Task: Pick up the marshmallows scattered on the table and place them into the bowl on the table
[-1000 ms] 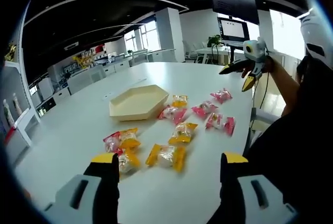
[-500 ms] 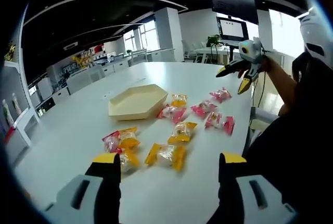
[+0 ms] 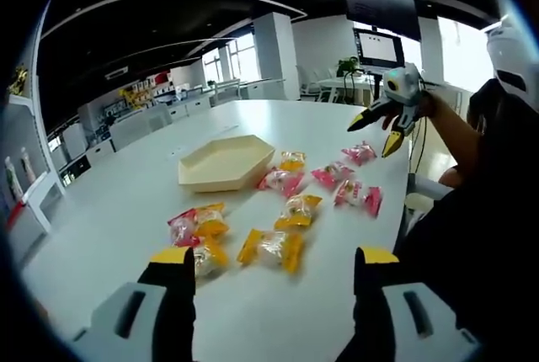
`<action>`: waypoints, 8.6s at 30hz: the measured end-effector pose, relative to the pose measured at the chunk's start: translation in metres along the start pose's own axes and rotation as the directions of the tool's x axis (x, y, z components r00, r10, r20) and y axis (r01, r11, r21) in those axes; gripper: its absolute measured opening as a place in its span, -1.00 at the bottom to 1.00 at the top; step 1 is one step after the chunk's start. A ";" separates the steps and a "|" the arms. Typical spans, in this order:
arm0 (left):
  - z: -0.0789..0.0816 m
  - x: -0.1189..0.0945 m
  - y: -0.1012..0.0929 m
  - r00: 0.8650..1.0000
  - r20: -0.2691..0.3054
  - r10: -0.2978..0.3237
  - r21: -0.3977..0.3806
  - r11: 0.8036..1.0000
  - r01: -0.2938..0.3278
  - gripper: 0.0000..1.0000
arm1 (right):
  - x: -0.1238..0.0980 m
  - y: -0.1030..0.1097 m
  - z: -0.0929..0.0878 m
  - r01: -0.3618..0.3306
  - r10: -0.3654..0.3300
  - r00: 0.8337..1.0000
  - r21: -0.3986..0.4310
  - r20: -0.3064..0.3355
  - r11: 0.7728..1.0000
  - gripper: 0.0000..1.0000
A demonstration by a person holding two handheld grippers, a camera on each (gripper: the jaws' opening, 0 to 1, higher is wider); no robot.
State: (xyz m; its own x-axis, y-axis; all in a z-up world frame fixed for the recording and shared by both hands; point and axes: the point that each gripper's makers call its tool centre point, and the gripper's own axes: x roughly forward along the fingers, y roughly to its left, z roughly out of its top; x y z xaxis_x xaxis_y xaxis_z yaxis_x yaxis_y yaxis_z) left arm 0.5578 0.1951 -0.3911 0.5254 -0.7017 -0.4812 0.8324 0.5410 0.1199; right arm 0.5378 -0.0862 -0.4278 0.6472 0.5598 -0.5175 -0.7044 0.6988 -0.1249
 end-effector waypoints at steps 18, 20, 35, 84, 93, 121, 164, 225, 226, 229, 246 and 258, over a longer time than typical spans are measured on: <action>0.001 0.001 0.000 1.000 -0.002 -0.011 0.002 1.000 0.011 0.47 | 0.013 0.004 -0.005 -0.040 0.040 0.999 0.025 -0.018 0.999 0.06; 0.001 0.000 0.000 1.000 -0.001 -0.011 0.002 1.000 0.011 0.47 | 0.015 0.006 -0.006 -0.040 0.041 0.999 0.026 -0.031 0.999 0.05; -0.001 0.000 -0.001 1.000 -0.005 -0.009 0.000 1.000 0.009 0.47 | 0.018 0.006 -0.006 -0.056 0.057 0.998 0.020 -0.026 0.998 -0.12; -0.007 -0.008 0.008 1.000 0.001 0.020 -0.020 1.000 -0.020 0.45 | 0.026 0.003 -0.015 -0.027 0.032 0.998 0.083 -0.060 0.996 -0.50; -0.009 -0.008 0.008 1.000 -0.002 0.017 -0.022 1.000 -0.017 0.45 | 0.027 0.003 -0.015 -0.017 0.023 0.998 0.092 -0.060 0.996 -0.54; -0.011 -0.009 0.009 1.000 -0.001 0.024 -0.025 0.999 -0.024 0.43 | 0.019 -0.012 -0.002 0.003 -0.002 1.000 0.110 -0.007 0.994 -0.56; -0.017 -0.015 0.018 0.999 0.002 0.035 -0.034 0.999 -0.035 0.40 | 0.051 -0.025 0.078 0.010 -0.013 0.996 0.041 0.086 0.999 -0.56; -0.024 -0.024 0.024 0.999 0.021 0.038 -0.080 0.996 -0.036 0.38 | 0.168 -0.112 0.153 0.060 -0.062 0.995 0.018 0.078 0.998 -0.56; -0.024 -0.024 0.024 0.999 0.020 0.038 -0.080 0.996 -0.036 0.38 | 0.171 -0.112 0.153 0.057 -0.059 0.995 0.019 0.076 0.998 -0.56; -0.025 -0.024 0.023 0.999 0.018 0.034 -0.080 0.996 -0.033 0.38 | 0.179 -0.114 0.155 0.061 -0.062 0.996 0.010 0.069 0.998 -0.56; -0.027 -0.026 0.026 0.999 0.013 0.037 -0.082 0.996 -0.035 0.38 | 0.215 -0.119 0.151 0.078 -0.082 0.995 0.064 0.050 0.995 -0.56; -0.028 -0.033 0.030 0.999 0.012 0.051 -0.084 0.995 -0.050 0.38 | 0.233 -0.125 0.146 0.088 -0.092 0.994 0.077 0.057 0.993 -0.56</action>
State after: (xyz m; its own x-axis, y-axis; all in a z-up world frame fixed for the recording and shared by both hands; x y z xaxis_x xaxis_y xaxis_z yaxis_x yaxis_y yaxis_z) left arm 0.5606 0.2479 -0.3961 0.5691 -0.6787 -0.4642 0.7874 0.6124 0.0699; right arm 0.8188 0.0220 -0.4096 0.7248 0.5174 -0.4549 -0.6205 0.7772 -0.1046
